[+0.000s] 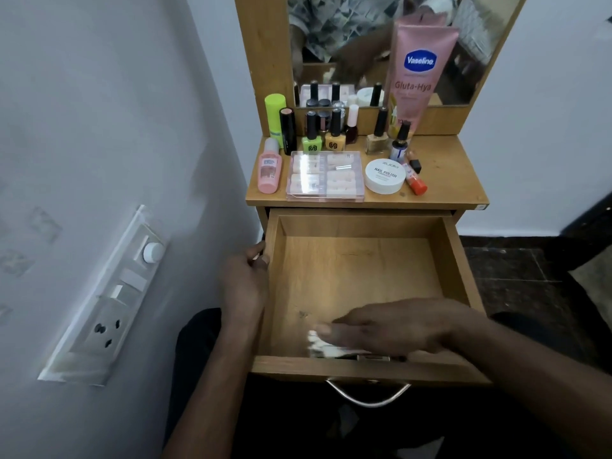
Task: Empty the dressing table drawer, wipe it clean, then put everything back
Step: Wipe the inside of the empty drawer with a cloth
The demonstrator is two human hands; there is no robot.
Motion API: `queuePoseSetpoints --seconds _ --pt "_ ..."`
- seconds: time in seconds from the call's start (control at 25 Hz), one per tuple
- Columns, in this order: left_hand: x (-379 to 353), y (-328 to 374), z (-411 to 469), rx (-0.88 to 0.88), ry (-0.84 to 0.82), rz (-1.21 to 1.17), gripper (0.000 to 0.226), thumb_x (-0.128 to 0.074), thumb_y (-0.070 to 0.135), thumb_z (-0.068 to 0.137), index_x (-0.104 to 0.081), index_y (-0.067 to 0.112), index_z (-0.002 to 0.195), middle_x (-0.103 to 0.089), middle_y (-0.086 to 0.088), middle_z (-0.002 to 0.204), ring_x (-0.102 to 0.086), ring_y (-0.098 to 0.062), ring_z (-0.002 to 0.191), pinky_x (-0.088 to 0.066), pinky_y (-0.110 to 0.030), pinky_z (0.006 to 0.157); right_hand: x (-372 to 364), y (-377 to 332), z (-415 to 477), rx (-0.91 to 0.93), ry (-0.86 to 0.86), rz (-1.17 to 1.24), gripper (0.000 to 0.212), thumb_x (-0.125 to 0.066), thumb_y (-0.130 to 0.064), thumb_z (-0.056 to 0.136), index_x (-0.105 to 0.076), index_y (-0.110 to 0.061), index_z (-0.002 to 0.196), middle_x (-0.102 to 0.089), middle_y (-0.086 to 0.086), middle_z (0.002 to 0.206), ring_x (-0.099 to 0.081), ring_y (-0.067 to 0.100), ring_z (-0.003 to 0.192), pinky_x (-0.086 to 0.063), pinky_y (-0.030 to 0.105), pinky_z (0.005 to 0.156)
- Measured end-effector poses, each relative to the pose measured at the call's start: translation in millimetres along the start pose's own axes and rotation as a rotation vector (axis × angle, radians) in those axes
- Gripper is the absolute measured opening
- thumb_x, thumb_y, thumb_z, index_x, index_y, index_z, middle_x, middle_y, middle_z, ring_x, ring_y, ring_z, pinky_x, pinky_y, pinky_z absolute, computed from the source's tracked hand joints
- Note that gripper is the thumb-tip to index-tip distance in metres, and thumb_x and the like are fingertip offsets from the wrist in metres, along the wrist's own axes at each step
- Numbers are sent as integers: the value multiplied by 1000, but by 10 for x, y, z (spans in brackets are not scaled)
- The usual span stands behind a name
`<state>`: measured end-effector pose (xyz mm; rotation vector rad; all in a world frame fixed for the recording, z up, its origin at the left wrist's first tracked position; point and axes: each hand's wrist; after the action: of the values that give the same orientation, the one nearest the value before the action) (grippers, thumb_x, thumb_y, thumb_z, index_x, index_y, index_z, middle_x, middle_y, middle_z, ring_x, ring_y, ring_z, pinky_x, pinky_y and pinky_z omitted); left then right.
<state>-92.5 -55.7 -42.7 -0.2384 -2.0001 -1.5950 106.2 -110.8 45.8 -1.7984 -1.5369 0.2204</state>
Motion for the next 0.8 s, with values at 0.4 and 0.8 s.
queuePoseSetpoints --seconds 0.4,0.8 --pt "13 20 -1 42 33 8 30 -56 21 99 -66 18 127 -67 -4 125 -59 -13 106 -45 -30 91 91 481 -23 -229 60 79 49 -37 -51 100 -49 -18 133 -51 -3 131 -50 16 112 -43 27 85" --pt "-16 -38 11 50 28 -25 29 -57 22 97 -68 20 124 -68 -8 124 -62 -23 112 -48 -36 98 -146 -194 472 83 69 281 47 -32 -35 105 -43 -10 143 -42 5 150 -37 7 120 -32 23 96"
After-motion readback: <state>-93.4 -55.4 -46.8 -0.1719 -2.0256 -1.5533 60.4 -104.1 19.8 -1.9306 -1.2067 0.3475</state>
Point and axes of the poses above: each hand's wrist, its own z-axis towards the middle knuckle, its own x-axis out of the back of the hand, y = z × x
